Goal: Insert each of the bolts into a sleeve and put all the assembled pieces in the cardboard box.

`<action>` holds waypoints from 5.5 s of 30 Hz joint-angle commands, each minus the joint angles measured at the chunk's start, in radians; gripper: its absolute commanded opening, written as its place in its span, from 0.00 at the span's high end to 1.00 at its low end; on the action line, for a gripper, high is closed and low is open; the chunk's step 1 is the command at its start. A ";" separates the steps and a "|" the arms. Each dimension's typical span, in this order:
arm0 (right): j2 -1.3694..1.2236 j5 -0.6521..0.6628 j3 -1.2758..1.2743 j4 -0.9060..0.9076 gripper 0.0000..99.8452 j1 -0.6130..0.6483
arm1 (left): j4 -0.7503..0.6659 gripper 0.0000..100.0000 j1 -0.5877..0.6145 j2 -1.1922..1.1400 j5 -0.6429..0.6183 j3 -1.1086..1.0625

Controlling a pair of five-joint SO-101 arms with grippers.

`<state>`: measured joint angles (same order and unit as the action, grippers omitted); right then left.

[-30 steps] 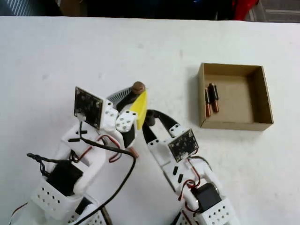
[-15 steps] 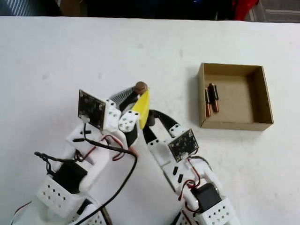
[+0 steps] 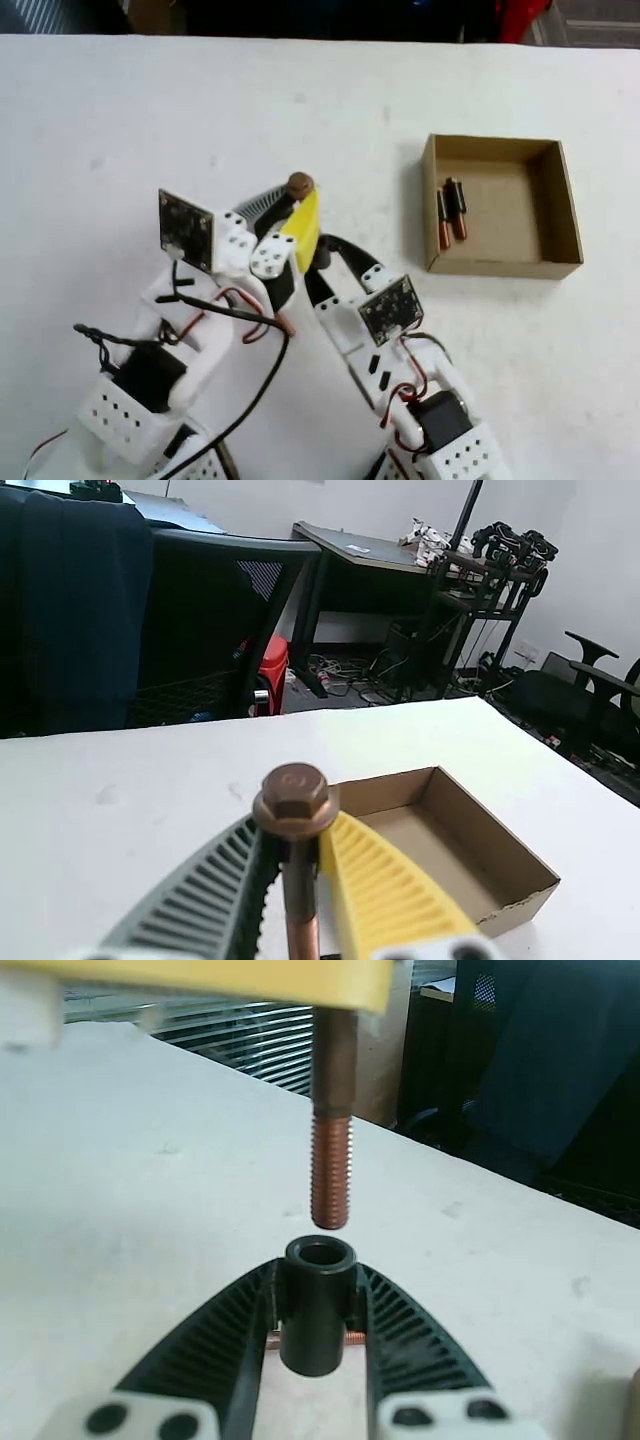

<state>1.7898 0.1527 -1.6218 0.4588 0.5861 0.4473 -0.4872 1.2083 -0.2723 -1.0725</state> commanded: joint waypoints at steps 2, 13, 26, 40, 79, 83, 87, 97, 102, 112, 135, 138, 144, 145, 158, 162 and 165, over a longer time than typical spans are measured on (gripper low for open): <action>0.013 0.008 0.012 -0.022 0.98 -0.010 | 0.017 0.98 -0.015 -0.001 -0.011 0.012; 0.015 0.015 -0.006 -0.027 0.98 0.015 | 0.026 0.98 -0.015 0.001 -0.011 -0.028; 0.015 0.015 -0.002 -0.027 0.98 0.012 | 0.029 0.98 -0.015 0.002 -0.052 -0.048; 0.015 0.017 0.000 -0.027 0.98 0.004 | 0.068 0.98 -0.008 0.002 -0.040 -0.086; 0.015 0.015 0.008 -0.021 0.98 -0.019 | -0.109 0.81 0.058 -0.001 0.181 -0.276; 0.015 0.015 0.008 -0.019 0.98 -0.019 | -0.109 0.78 0.062 -0.002 0.181 -0.278; 0.015 0.015 0.008 -0.019 0.98 -0.019 | -0.110 0.78 0.064 -0.002 0.181 -0.278; 0.015 0.015 0.008 -0.019 0.98 -0.019 | -0.117 0.77 0.054 0.002 0.186 -0.270; 0.015 0.015 0.008 -0.019 0.98 -0.019 | -0.118 0.77 0.054 0.002 0.187 -0.269; 0.015 0.011 0.008 -0.019 0.98 -0.019 | -0.110 0.71 -0.045 0.002 0.189 -0.269; 0.012 0.011 0.006 0.016 0.98 -0.134 | 0.048 0.96 0.414 0.239 0.189 -0.232; 0.013 0.014 0.011 0.016 0.98 -0.186 | 0.130 0.96 0.464 0.309 0.189 -0.236; 0.010 0.017 0.140 0.145 0.98 -0.323 | 0.183 0.96 0.590 0.495 0.189 -0.368; 0.008 0.017 0.175 0.182 0.98 -0.343 | 0.183 0.96 0.611 0.533 0.189 -0.399; -0.027 0.083 0.534 0.456 0.98 -0.507 | 0.183 0.96 0.733 0.616 0.296 -0.560; -0.185 0.084 0.620 0.470 0.98 -0.538 | 0.183 0.96 0.725 0.616 0.296 -0.589; -0.338 0.083 0.686 0.470 0.98 -0.550 | 0.183 0.96 0.723 0.616 0.296 -0.618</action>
<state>1.5796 0.2202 -1.0372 0.9283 0.0598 0.6283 0.2340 1.8144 0.0146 -1.6893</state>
